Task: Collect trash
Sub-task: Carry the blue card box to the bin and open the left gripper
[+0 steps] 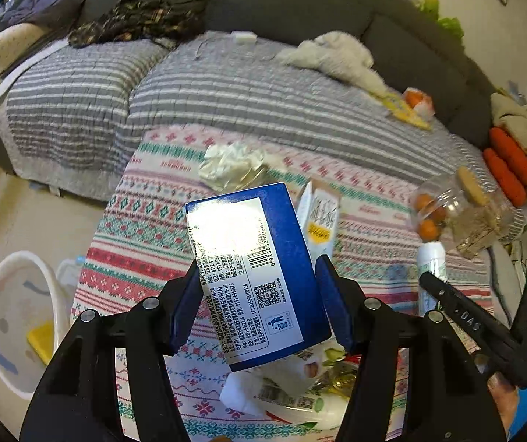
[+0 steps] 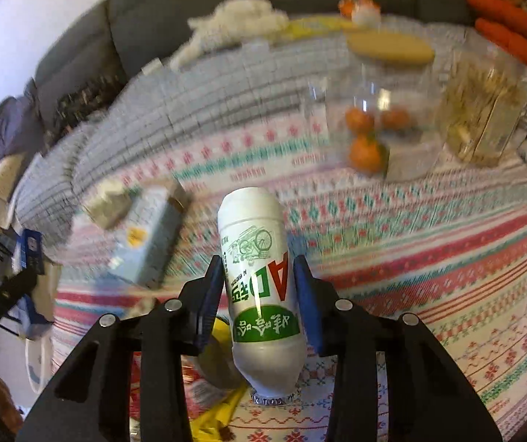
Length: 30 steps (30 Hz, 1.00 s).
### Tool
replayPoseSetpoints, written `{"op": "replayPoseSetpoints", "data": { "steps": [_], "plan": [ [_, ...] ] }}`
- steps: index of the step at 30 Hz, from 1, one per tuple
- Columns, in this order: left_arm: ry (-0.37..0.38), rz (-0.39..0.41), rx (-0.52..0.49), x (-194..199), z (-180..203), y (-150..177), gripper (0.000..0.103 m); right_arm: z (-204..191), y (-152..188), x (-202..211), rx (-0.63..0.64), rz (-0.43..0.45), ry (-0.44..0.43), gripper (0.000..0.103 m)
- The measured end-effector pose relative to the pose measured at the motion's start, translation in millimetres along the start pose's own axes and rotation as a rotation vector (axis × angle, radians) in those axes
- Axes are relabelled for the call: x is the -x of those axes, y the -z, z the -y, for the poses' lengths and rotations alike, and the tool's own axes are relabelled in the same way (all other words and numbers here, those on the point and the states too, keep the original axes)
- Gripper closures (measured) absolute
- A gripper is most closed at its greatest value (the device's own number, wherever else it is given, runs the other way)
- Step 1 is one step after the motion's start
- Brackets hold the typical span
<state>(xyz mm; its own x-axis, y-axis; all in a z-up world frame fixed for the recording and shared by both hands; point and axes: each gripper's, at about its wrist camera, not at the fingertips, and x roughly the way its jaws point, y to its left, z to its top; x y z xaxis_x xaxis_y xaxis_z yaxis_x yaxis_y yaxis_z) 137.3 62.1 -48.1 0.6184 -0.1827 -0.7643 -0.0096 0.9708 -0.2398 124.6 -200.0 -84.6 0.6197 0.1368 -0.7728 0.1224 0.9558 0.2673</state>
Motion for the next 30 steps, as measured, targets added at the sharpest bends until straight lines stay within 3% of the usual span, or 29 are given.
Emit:
{"op": "replayPoseSetpoints", "data": {
  "steps": [7, 15, 30],
  "plan": [
    [0.025, 0.093, -0.017, 27, 6, 2, 0.046, -17, -10, 43, -0.001, 0.158, -0.044, 0.064],
    [0.001, 0.179, -0.047, 58, 2, 11, 0.046, -44, 4, 84, 0.032, 0.307, -0.06, 0.064],
    [-0.087, 0.275, -0.075, 103, -33, 24, 0.046, -108, 35, 105, 0.133, 0.379, -0.141, 0.064]
  ]
}}
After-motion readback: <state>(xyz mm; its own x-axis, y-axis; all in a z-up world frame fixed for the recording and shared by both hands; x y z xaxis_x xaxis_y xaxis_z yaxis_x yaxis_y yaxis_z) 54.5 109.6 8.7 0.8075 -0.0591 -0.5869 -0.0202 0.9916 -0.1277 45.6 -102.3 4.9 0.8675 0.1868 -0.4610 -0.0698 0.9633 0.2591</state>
